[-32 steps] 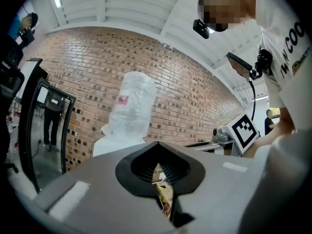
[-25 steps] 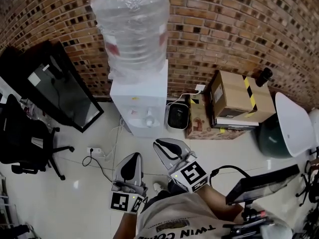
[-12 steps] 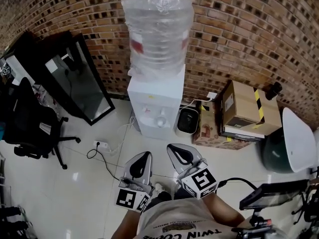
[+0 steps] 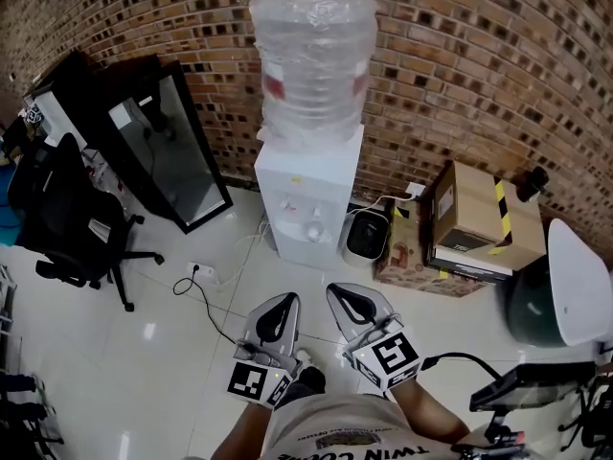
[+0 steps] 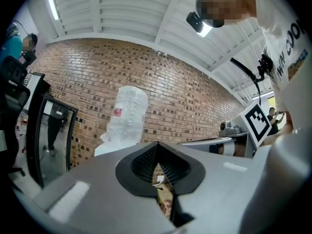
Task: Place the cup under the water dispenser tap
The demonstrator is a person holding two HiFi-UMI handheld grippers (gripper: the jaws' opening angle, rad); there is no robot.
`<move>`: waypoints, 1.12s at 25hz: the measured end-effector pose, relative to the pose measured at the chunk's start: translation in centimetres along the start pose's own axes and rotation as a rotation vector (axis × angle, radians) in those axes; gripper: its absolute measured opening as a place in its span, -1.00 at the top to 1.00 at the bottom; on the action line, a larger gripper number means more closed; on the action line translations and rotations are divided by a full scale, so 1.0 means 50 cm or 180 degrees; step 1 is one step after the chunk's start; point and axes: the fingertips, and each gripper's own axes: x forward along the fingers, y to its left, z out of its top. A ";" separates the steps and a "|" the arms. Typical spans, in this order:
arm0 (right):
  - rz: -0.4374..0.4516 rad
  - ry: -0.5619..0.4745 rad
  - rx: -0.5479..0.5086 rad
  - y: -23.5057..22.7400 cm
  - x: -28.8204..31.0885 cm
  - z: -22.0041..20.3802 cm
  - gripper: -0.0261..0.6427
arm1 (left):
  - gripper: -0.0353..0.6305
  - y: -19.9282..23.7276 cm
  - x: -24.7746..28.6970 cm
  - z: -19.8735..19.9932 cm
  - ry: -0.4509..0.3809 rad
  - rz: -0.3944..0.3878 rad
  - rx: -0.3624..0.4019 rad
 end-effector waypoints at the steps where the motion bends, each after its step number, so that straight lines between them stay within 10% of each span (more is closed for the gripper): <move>1: 0.0002 -0.0011 0.0006 0.002 -0.019 -0.004 0.90 | 0.92 -0.019 -0.003 -0.003 0.0006 -0.0003 0.0001; 28: 0.0276 0.0031 0.0075 0.152 -0.459 -0.119 0.91 | 0.92 -0.445 -0.219 -0.044 0.0148 0.0037 0.0103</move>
